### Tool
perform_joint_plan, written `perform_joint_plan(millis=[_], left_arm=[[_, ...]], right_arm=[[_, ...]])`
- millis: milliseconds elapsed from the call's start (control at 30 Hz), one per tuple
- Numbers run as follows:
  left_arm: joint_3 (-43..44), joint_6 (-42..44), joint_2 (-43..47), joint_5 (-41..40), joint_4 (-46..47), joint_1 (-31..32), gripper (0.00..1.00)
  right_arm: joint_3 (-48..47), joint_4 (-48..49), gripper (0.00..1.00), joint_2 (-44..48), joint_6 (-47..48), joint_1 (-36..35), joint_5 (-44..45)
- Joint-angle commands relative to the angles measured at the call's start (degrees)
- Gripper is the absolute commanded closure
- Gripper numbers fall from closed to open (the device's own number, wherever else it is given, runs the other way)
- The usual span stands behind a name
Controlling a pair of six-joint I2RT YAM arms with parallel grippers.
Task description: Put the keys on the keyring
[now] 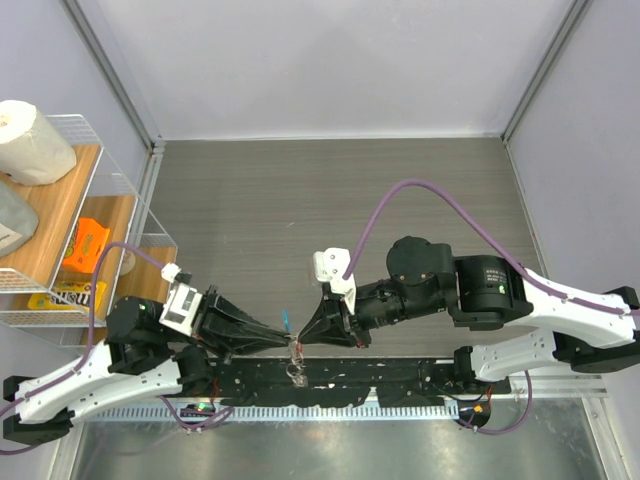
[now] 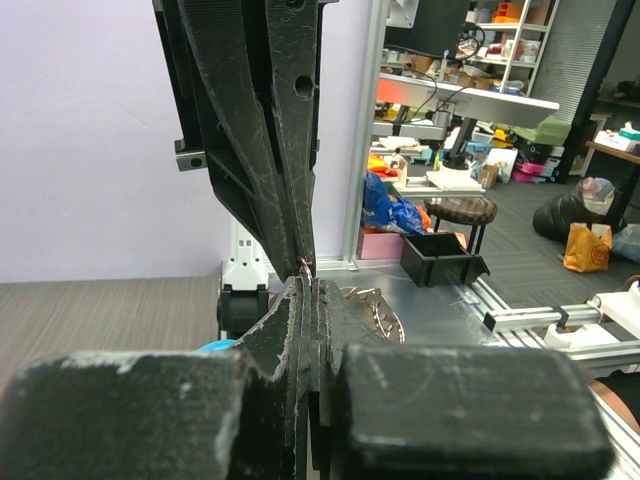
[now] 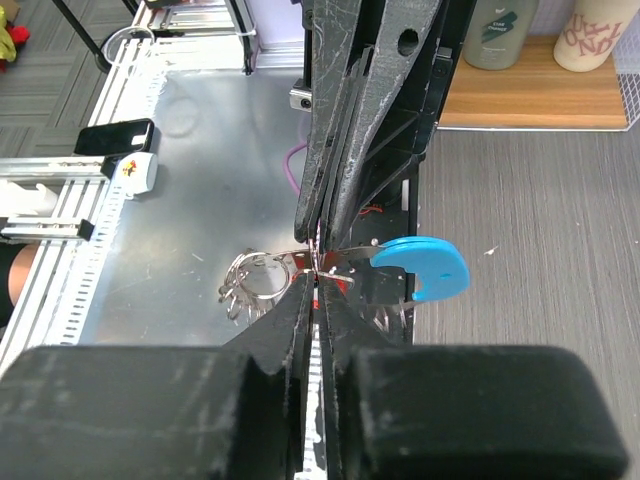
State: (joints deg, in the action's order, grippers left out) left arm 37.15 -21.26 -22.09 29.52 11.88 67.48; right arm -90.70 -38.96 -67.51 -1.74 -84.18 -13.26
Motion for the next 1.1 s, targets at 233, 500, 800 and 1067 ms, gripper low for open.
perform_joint_plan(millis=[233, 500, 800, 1067], left_arm=[[-0.4, -0.5, 1.5, -1.6, 5.7, 0.1, 1.00], [-0.7, -0.5, 2.1, -2.7, 6.4, 0.1, 1.00], [-0.8, -0.6, 2.6, -2.9, 7.2, 0.2, 1.00], [-0.8, -0.8, 2.4, -2.9, 7.3, 0.1, 1.00]], right_arm=[[0.6, 4.3, 0.94, 1.0, -0.4, -0.1, -2.6], [3.2, 5.6, 0.94, 1.8, -0.6, -0.1, -3.2], [5.5, 6.6, 0.94, 2.9, -1.1, -0.1, -3.2], [2.8, 5.1, 0.67, 2.8, -0.5, -0.1, -1.5]])
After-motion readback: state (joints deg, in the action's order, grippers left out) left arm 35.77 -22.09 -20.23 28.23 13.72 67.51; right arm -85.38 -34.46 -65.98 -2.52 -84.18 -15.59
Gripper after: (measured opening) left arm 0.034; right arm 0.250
